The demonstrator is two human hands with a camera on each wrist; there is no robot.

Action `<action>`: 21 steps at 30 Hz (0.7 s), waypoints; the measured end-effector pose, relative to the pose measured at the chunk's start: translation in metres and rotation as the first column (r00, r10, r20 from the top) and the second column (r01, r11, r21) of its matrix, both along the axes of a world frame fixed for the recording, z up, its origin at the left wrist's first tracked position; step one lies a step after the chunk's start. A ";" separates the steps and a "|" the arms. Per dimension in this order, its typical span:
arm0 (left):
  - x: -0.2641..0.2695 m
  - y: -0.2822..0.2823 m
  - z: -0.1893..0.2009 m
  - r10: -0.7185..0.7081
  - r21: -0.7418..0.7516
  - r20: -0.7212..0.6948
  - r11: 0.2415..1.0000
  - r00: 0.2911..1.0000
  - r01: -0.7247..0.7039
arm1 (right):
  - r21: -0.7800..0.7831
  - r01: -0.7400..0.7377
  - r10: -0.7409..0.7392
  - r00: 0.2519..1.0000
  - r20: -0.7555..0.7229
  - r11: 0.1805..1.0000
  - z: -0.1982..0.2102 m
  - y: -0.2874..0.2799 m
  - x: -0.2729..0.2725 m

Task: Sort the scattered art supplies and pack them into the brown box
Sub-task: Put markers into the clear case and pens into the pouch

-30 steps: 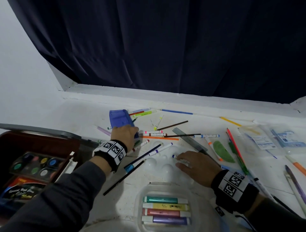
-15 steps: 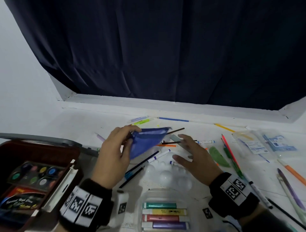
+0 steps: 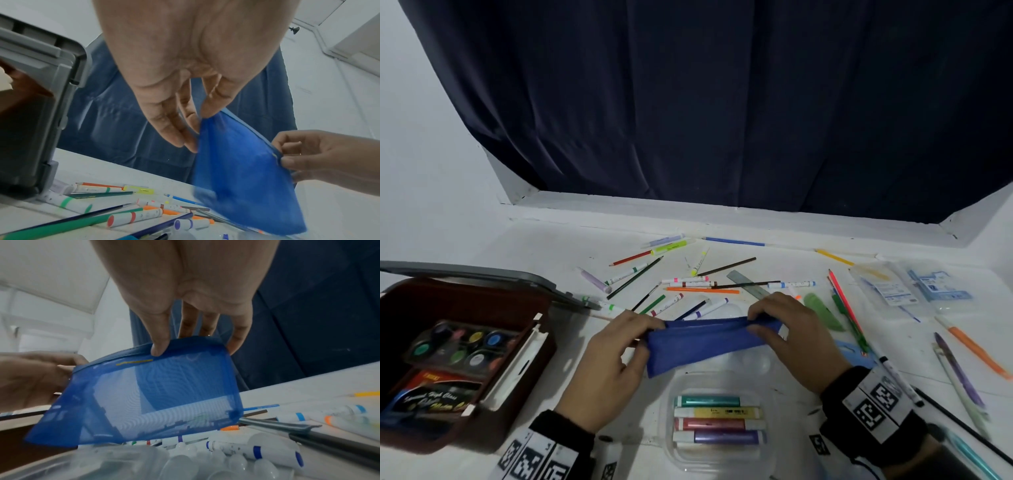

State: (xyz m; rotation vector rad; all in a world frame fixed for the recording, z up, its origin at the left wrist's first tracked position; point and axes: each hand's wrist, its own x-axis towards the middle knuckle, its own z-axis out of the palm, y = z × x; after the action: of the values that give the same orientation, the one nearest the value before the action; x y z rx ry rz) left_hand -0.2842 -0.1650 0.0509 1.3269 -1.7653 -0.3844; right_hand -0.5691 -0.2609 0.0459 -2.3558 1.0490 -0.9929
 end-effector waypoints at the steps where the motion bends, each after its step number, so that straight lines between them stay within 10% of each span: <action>1: 0.002 0.003 0.001 0.009 0.034 -0.003 0.999 1.000 -0.009 | -0.050 -0.009 0.007 0.999 -0.035 0.999 0.002 0.004 0.002; 10: 0.004 0.000 0.007 0.224 0.090 0.154 0.967 0.962 -0.240 | -0.292 -0.174 0.073 0.943 -0.325 0.940 0.008 0.033 0.003; 21: -0.008 0.000 -0.002 -0.077 0.576 -0.028 0.814 0.997 0.079 | -0.199 -0.206 0.101 0.893 -0.440 0.958 0.002 0.040 0.006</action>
State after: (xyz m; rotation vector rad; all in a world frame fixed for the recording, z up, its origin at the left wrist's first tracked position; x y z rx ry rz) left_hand -0.2918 -0.1653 0.0491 1.6619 -1.7713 -1.0361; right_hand -0.5632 -0.2208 0.0484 -2.8956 0.9007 -0.5823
